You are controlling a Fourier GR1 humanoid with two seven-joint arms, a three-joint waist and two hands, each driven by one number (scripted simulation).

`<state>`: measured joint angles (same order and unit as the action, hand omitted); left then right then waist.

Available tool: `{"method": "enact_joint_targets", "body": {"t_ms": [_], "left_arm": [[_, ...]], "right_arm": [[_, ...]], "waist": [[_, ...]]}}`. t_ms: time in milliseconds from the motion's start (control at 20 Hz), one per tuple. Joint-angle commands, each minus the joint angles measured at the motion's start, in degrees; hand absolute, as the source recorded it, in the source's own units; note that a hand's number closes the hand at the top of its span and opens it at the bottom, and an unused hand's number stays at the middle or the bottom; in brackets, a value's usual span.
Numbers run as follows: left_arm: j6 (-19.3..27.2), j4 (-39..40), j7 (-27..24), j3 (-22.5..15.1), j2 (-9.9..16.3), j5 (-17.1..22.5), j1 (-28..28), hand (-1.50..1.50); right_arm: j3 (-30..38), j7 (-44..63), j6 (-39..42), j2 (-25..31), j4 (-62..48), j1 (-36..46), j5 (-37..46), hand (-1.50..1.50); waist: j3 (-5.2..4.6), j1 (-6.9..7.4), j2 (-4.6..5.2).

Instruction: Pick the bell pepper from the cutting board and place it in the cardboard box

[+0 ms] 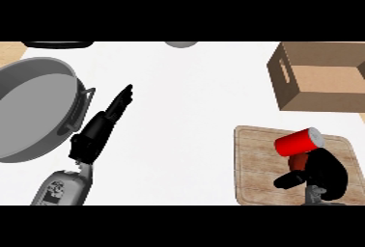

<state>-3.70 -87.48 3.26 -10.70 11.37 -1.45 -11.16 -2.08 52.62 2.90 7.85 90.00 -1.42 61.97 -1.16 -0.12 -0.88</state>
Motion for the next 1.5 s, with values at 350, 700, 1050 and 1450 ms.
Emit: {"method": "enact_joint_targets", "body": {"t_ms": [350,700,1050,1450], "left_arm": [[-1.7,0.1,0.6,1.2,0.1,0.3,-1.3,0.0],[-1.6,0.5,2.0,0.9,-0.6,0.3,-2.2,0.0],[-1.5,-2.0,1.0,1.0,-0.6,-0.8,1.5,0.0],[-2.6,-1.4,2.3,3.4,0.2,-0.1,-0.4,0.0]], "right_arm": [[-3.6,-25.7,4.4,13.0,-3.0,0.8,-5.2,1.5],[-4.4,-58.5,2.1,27.2,-2.3,3.2,-11.4,1.5],[6.4,-71.4,-5.1,31.5,-1.8,1.8,-17.8,1.5],[21.8,-78.5,7.1,37.2,13.4,-7.1,-37.0,1.5]], "waist": [[1.32,0.94,0.88],[1.4,0.48,1.01],[1.17,-0.14,0.68],[1.12,-2.04,0.43]]}}
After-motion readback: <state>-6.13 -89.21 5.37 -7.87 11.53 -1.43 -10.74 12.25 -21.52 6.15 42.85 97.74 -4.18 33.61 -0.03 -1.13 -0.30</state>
